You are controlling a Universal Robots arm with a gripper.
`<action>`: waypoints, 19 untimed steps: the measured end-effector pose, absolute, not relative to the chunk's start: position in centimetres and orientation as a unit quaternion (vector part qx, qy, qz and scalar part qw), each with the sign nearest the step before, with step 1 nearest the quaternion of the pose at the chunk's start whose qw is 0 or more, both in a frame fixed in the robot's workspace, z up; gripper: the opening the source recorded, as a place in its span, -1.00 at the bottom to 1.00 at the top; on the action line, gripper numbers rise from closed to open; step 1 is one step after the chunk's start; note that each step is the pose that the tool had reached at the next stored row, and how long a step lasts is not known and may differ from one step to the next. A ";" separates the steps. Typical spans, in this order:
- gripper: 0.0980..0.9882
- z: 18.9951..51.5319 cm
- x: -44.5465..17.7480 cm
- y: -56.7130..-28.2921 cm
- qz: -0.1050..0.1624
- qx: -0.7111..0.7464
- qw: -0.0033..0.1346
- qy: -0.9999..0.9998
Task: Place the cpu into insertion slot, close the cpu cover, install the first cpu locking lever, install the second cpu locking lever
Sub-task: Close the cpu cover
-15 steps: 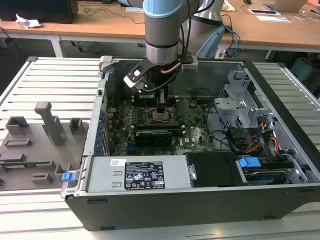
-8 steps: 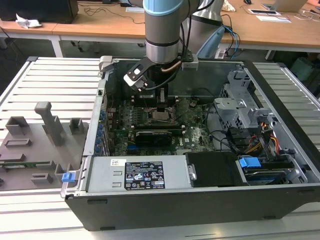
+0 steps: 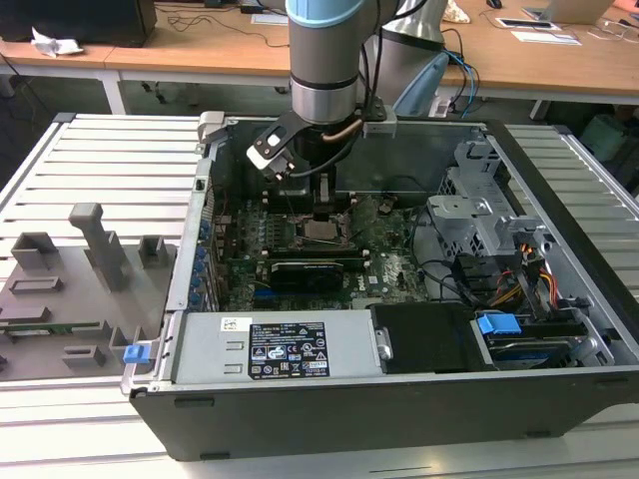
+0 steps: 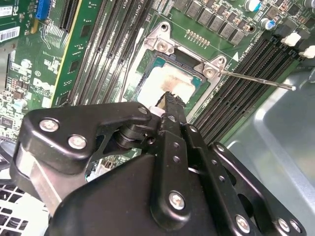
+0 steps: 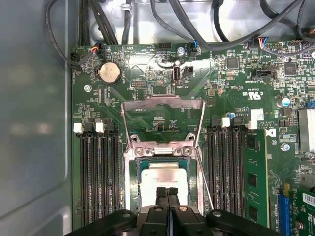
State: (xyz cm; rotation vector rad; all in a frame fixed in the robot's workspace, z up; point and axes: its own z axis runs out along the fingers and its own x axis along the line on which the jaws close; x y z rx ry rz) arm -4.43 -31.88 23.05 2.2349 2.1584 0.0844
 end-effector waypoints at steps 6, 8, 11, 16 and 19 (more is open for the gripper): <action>-0.99 23.9 -4.4 -31.9 0.027 0.719 0.017 0.694; -0.99 24.3 -4.4 -31.9 0.027 0.719 0.017 0.694; -0.99 24.3 -4.5 -32.2 0.027 0.719 0.017 0.694; -0.99 24.7 -4.2 -32.4 0.027 0.719 0.016 0.694; -0.99 26.7 -4.2 -32.4 0.027 0.719 0.016 0.694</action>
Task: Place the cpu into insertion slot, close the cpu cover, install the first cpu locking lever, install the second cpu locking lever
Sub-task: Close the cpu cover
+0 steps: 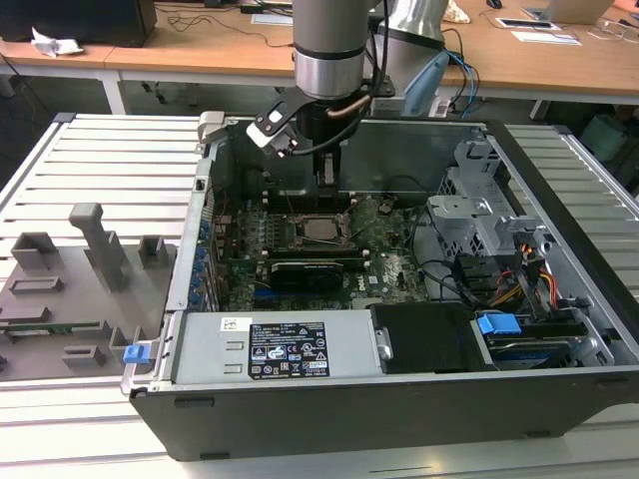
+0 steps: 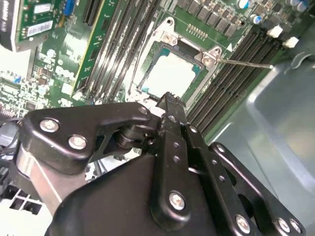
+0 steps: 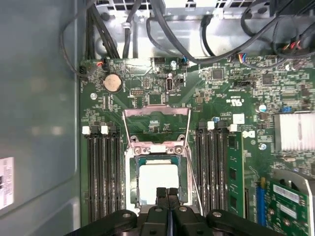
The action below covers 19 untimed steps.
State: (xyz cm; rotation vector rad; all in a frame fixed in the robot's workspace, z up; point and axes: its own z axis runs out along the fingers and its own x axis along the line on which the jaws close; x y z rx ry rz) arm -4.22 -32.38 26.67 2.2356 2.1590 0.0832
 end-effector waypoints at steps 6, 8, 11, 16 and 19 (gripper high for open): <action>-0.99 27.0 -3.7 -32.4 0.027 0.719 0.016 0.694; -0.99 27.5 -3.4 -32.4 0.027 0.719 0.016 0.694; -0.99 27.8 -2.8 -32.4 0.027 0.719 0.016 0.694; -0.99 27.7 -0.4 -32.4 0.025 0.717 0.015 0.696; -0.99 27.5 0.0 -32.4 0.026 0.704 0.014 0.709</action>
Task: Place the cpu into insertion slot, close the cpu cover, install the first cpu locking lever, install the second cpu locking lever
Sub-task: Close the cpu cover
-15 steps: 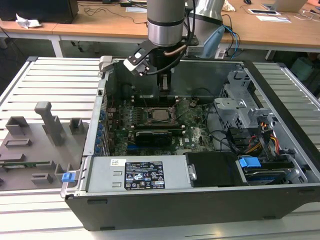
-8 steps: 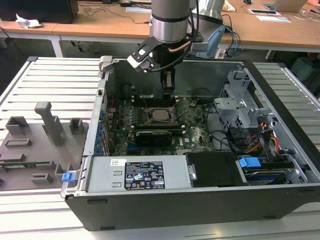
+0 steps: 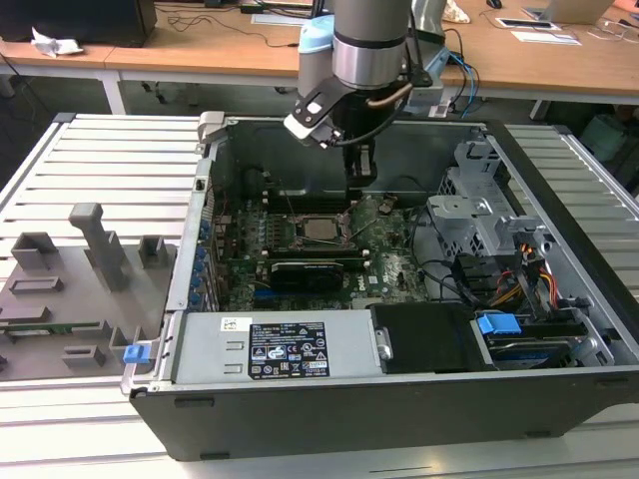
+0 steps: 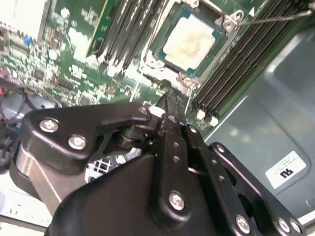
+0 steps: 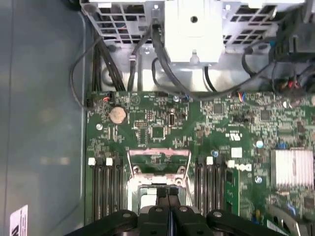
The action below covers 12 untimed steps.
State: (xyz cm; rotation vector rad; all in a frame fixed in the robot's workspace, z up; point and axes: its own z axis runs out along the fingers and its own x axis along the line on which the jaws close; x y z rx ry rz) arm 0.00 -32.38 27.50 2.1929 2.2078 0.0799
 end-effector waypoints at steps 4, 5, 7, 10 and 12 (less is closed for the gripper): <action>-0.99 27.1 2.0 -32.4 0.023 0.704 0.012 0.710; -0.99 27.0 2.1 -32.4 0.023 0.704 0.012 0.710; -0.99 26.9 2.4 -32.3 0.023 0.703 0.012 0.711; -0.99 26.7 3.2 -32.2 0.022 0.701 0.011 0.712; -0.99 26.6 3.7 -32.1 0.022 0.701 0.010 0.713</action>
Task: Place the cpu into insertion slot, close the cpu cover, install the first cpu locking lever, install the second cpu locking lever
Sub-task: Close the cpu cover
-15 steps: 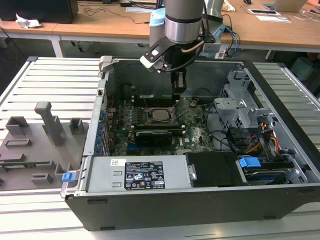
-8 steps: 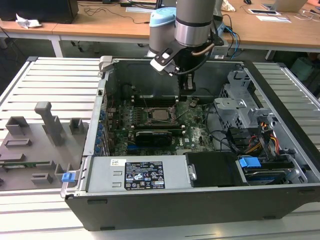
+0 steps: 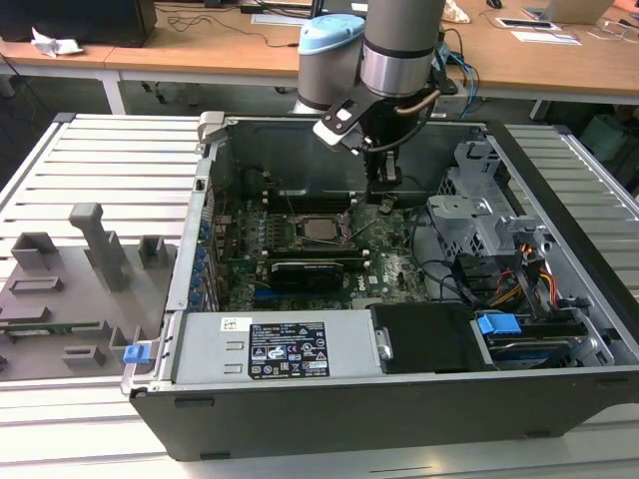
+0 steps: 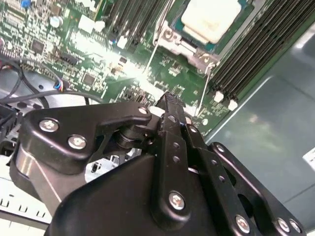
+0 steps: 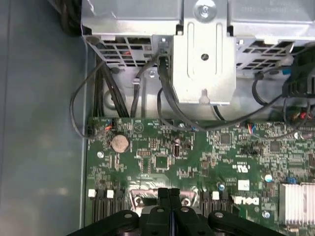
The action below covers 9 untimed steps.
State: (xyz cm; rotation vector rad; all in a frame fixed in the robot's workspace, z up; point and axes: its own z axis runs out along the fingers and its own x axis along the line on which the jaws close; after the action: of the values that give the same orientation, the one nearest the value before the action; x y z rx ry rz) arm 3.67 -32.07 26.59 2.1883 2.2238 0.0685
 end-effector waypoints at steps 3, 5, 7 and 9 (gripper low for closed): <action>-0.99 26.4 4.4 -31.9 0.021 0.701 0.010 0.713; -0.99 26.3 4.8 -31.8 0.021 0.701 0.009 0.713; -0.99 26.2 5.0 -31.8 0.020 0.701 0.009 0.713; -0.99 26.1 5.4 -31.8 0.019 0.701 0.008 0.713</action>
State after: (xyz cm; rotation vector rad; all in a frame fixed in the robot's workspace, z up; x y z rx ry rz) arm 5.44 -31.78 26.10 2.1922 2.2275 0.0603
